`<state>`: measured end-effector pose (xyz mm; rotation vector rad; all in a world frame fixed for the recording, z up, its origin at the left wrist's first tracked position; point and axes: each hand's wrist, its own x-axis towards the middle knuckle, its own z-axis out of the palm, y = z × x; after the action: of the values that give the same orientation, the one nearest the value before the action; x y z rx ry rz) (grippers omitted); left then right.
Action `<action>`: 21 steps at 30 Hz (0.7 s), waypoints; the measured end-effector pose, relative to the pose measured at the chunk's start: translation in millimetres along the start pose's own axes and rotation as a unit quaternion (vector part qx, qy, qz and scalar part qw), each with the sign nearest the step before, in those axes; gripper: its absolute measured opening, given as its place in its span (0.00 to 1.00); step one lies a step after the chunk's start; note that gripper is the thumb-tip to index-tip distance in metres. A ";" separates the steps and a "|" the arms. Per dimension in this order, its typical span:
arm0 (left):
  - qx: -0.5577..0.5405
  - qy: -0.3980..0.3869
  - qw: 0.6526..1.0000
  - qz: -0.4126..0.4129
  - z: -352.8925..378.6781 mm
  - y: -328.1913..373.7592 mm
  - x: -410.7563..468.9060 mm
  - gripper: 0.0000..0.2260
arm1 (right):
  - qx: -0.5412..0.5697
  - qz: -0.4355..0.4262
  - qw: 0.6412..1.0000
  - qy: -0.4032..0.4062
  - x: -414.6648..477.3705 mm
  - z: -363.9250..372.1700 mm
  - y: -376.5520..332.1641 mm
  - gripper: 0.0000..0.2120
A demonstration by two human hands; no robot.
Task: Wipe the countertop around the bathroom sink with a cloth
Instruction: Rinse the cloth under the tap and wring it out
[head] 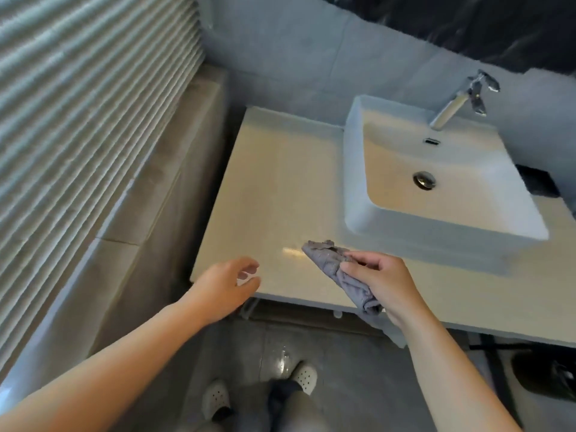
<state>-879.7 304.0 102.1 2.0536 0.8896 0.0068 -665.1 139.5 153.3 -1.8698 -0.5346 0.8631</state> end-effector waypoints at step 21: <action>-0.111 -0.105 0.976 0.155 113.1 300.0 153.8 0.06 | -0.026 -0.088 0.994 0.065 32.2 -249.7 -10.1 0.08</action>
<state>-553.1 204.9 201.6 1.9205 0.4129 0.0564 -454.7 18.5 220.9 -1.8800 -0.6357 0.6105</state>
